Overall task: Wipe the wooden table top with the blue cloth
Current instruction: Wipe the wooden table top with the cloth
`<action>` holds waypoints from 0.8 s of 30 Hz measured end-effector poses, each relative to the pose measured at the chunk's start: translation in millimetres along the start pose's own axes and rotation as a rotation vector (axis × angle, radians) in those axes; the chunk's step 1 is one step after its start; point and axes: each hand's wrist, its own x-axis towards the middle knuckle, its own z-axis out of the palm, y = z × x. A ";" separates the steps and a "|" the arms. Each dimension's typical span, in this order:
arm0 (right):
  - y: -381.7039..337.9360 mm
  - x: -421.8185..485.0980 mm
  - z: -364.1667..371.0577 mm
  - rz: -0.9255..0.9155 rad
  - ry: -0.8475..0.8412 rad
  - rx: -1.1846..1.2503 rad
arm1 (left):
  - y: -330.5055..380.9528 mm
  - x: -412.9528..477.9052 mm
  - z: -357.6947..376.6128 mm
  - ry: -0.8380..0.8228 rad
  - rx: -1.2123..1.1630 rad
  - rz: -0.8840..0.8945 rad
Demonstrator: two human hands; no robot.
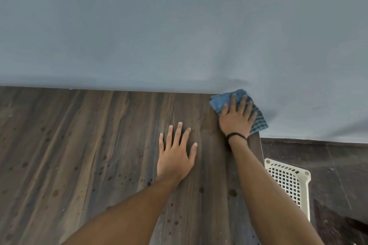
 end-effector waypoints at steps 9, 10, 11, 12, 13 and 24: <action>4.2 -13.2 6.7 0.117 0.053 0.044 | 0.3 1.4 -1.7 -0.011 0.000 -0.002; -5.7 -9.8 8.4 0.088 0.041 0.036 | -0.2 0.4 -0.8 -0.008 0.003 0.000; -10.1 -11.4 11.2 0.007 0.035 0.011 | 0.1 -0.1 -0.2 -0.003 0.001 0.000; -7.4 -17.5 13.3 -0.089 0.030 -0.009 | 0.9 -0.7 -0.7 -0.002 -0.009 0.001; 1.6 -26.9 12.6 -0.173 0.021 -0.018 | 1.7 -1.1 -1.7 -0.004 -0.020 0.002; 0.3 -2.8 7.7 -0.164 0.020 -0.016 | 1.2 0.9 -0.7 0.006 -0.012 -0.003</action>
